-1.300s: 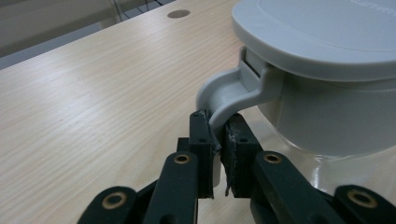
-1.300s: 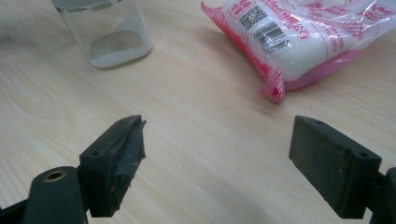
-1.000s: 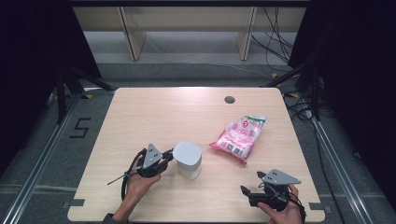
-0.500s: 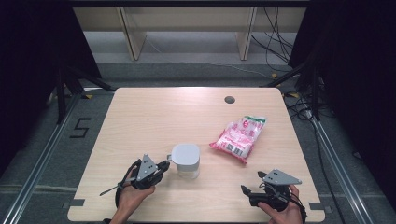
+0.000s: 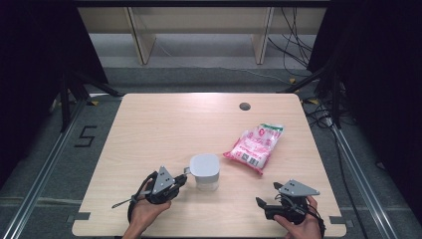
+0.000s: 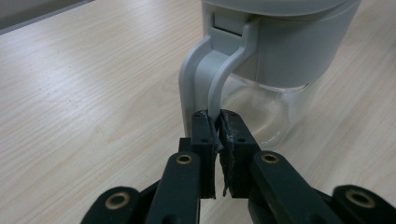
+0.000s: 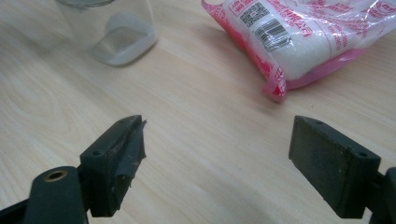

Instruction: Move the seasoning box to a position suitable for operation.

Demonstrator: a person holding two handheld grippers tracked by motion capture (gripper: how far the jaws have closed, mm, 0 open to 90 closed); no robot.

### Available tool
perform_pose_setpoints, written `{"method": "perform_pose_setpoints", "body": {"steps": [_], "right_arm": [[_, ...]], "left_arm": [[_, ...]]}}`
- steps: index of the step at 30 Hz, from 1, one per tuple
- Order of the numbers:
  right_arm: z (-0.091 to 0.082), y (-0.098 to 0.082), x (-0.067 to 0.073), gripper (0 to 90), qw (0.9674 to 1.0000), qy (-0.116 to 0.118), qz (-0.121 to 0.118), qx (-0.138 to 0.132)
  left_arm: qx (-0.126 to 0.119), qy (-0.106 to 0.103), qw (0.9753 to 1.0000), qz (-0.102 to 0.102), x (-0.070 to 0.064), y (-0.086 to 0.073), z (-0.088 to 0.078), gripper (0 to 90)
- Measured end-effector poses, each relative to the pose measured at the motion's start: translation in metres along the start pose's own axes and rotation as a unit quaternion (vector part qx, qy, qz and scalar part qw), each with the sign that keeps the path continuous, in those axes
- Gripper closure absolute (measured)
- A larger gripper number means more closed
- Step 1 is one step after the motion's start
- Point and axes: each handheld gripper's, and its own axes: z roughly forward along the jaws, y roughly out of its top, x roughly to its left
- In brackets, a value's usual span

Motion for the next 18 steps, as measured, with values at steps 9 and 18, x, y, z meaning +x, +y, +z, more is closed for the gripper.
{"method": "perform_pose_setpoints", "body": {"steps": [9,18], "right_arm": [[0.000,0.001,-0.001,19.0,1.0000,0.006,-0.002,-0.003],[0.000,-0.001,0.000,19.0,0.9999,0.000,-0.010,-0.002]], "left_arm": [[-0.019,-0.023,0.9994,0.020,0.003,0.009,-0.013,58.6],[-0.045,-0.072,0.9949,0.054,0.018,0.025,-0.002,54.7]]}}
